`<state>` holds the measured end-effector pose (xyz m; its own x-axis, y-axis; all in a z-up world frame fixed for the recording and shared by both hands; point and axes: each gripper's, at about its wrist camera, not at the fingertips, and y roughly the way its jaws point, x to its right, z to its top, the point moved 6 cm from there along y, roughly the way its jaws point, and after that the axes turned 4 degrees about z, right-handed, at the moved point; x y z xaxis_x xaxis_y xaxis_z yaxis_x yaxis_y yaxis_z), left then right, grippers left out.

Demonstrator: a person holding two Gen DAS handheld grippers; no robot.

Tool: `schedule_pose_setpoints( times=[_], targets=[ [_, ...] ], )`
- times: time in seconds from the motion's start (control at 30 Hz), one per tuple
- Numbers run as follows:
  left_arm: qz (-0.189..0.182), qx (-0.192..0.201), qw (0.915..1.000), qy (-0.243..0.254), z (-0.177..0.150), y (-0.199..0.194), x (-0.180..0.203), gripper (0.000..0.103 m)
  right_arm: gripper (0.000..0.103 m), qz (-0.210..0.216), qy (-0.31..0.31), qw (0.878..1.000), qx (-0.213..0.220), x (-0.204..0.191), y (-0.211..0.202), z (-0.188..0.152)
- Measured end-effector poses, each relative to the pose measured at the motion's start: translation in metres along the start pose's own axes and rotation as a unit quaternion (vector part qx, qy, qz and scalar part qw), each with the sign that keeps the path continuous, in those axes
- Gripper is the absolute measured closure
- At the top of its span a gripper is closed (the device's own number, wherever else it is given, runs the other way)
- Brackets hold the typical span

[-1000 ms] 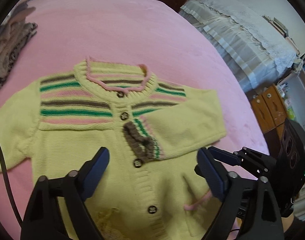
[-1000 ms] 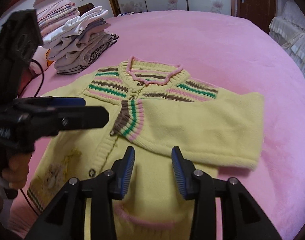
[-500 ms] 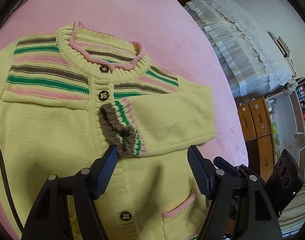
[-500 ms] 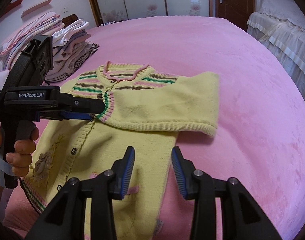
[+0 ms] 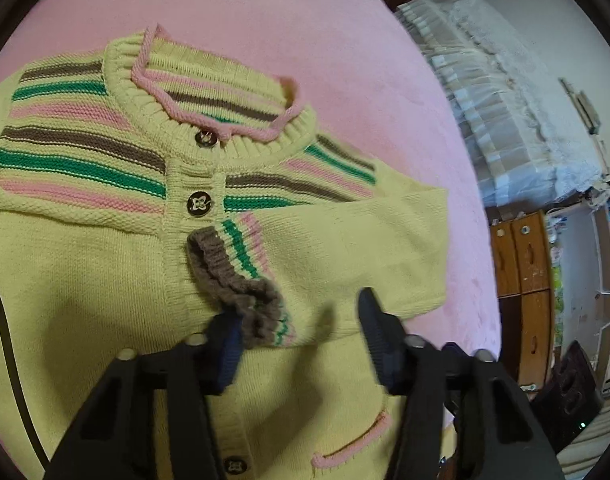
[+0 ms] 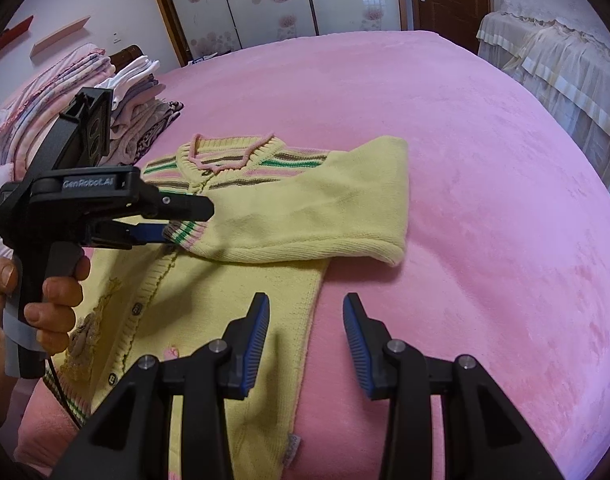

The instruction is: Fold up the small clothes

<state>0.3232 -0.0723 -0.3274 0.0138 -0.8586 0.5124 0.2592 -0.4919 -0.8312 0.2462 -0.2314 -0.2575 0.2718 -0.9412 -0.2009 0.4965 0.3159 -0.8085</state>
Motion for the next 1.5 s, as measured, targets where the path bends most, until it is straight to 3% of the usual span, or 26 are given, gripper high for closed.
schedule_pose_setpoints(
  times=[0.07, 0.2, 0.4, 0.57, 0.73, 0.93, 1.1, 1.23, 1.37, 1.5],
  targets=[
    [0.035, -0.007, 0.9993, 0.000, 0.001, 0.007, -0.002, 0.093, 0.064, 0.002, 0.006, 1.000, 0.003, 0.002, -0.002, 0.000],
    [0.085, -0.001, 0.9962, 0.019, 0.004, 0.003, 0.003, 0.096, 0.064, -0.001, 0.009, 1.000, 0.008, 0.006, -0.006, 0.002],
    [0.151, 0.083, 0.9801, 0.099, 0.028, -0.050, 0.021, 0.096, 0.064, -0.019, 0.008, 1.000, 0.003, 0.017, -0.001, 0.010],
    [0.190, 0.135, 0.9671, 0.103, 0.053, -0.088, -0.001, 0.096, 0.064, -0.024, 0.009, 1.000, 0.003, 0.018, 0.010, 0.027],
    [0.190, 0.140, 0.9685, 0.079, 0.058, -0.096, -0.039, 0.096, 0.064, -0.011, 0.019, 1.000, 0.005, 0.017, 0.023, 0.048],
    [0.177, 0.119, 0.9756, 0.050, 0.045, -0.079, -0.077, 0.096, 0.064, 0.017, 0.043, 0.999, -0.026, 0.018, 0.049, 0.056],
    [0.160, 0.122, 0.9786, 0.043, 0.044, -0.077, -0.076, 0.096, 0.064, -0.023, -0.013, 0.999, -0.046, 0.001, 0.062, 0.046],
    [0.156, 0.123, 0.9794, 0.037, 0.049, -0.077, -0.077, 0.096, 0.065, -0.051, -0.015, 0.997, -0.057, 0.005, 0.076, 0.041],
    [0.147, 0.123, 0.9812, 0.024, 0.051, -0.079, -0.078, 0.096, 0.065, -0.017, 0.051, 0.997, -0.048, 0.019, 0.077, 0.046],
    [0.141, 0.121, 0.9823, 0.022, 0.051, -0.080, -0.078, 0.096, 0.065, -0.003, 0.056, 0.997, -0.050, 0.016, 0.076, 0.048]
  ],
)
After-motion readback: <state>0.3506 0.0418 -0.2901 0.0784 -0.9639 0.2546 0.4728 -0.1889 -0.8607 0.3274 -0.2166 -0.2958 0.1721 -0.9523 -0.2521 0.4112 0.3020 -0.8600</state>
